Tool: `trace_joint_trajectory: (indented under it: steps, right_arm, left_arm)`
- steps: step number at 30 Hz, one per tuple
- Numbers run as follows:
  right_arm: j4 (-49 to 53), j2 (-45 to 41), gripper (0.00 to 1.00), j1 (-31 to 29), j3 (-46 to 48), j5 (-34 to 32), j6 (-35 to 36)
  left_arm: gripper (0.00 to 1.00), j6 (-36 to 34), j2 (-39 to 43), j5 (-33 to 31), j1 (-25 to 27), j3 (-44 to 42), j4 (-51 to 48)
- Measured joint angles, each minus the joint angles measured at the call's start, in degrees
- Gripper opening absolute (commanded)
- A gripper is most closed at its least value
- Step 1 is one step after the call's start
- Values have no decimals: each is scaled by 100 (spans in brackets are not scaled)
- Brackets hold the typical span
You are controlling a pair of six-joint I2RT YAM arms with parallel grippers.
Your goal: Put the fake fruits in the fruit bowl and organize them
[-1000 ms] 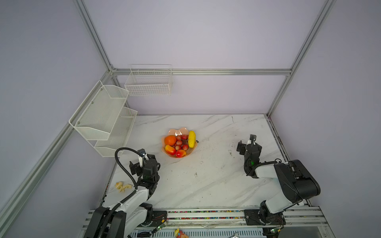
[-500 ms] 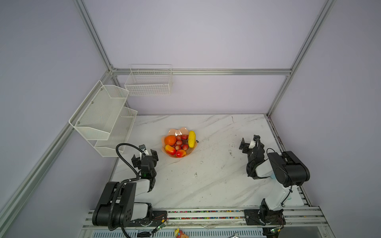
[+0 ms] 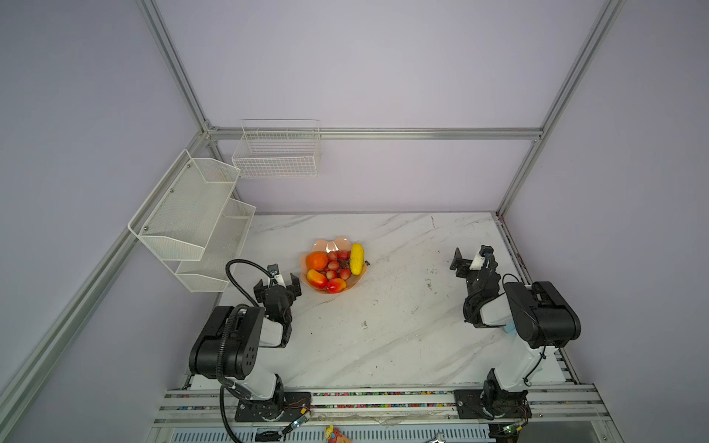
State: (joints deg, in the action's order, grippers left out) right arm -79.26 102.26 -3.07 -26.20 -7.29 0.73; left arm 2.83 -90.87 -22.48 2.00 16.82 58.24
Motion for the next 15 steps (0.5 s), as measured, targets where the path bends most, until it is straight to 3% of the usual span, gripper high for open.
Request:
trace_joint_trajectory:
  steps: [15]
  right_arm:
    - [402,2,97,-92,-31,24,50]
  left_arm:
    - [100,-2,0,22,0,109,-319]
